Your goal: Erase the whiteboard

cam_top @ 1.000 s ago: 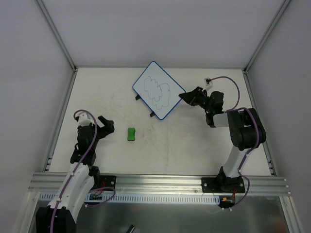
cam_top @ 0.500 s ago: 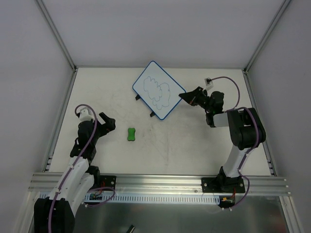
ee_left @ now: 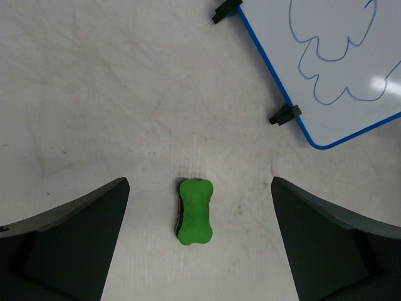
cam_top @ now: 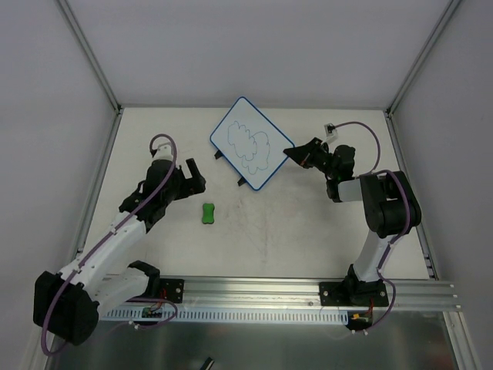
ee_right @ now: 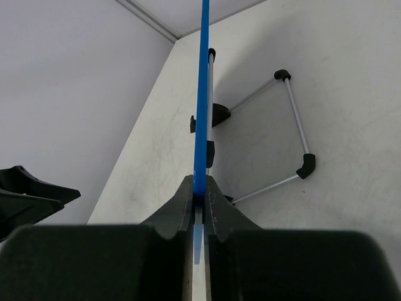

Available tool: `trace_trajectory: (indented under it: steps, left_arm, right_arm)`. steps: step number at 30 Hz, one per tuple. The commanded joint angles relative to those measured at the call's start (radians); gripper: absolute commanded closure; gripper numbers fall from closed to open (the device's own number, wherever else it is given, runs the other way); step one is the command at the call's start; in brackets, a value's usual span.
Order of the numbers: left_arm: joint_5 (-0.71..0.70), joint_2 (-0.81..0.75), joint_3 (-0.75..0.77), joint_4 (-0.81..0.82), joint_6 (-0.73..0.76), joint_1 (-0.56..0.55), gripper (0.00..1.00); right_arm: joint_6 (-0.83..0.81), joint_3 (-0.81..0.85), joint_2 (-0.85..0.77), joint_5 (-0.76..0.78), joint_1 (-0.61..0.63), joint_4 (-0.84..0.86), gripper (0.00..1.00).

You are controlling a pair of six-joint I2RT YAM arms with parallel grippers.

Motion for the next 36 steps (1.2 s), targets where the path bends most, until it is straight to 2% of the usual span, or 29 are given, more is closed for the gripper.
trace_trajectory:
  steps: [1,3,7,11,13,17,25,31,36]
  left_arm:
    - [-0.038,0.112,0.088,-0.194,0.024,-0.019,0.01]
    - [-0.025,0.206,0.138,-0.259,0.029,-0.025,0.01]
    - [-0.047,0.297,0.157,-0.276,0.034,-0.071,0.05]
    - [-0.138,0.375,0.192,-0.276,0.075,-0.193,0.05]
    - [-0.142,0.400,0.204,-0.278,0.087,-0.215,0.05]
    - [-0.110,0.439,0.223,-0.276,0.087,-0.218,0.08]
    - [-0.079,0.558,0.266,-0.275,0.103,-0.220,0.24]
    - [-0.082,0.594,0.272,-0.275,0.093,-0.232,0.24]
    - [-0.080,0.620,0.278,-0.275,0.089,-0.235,0.28]
  right_arm:
    - [-0.042,0.017,-0.010,-0.002,-0.014,0.064,1.00]
    - [-0.041,0.020,-0.006,-0.005,-0.015,0.064,1.00]
    - [-0.039,0.019,-0.005,-0.005,-0.015,0.064,1.00]
    - [-0.033,0.023,0.000,-0.012,-0.015,0.064,1.00]
    - [-0.031,0.023,0.001,-0.013,-0.015,0.064,1.00]
    - [-0.033,0.023,0.001,-0.015,-0.015,0.064,1.00]
    - [-0.033,0.026,0.004,-0.022,-0.015,0.064,1.00]
    - [-0.034,0.026,0.006,-0.022,-0.015,0.064,1.00]
    - [-0.034,0.026,0.006,-0.022,-0.017,0.064,1.00]
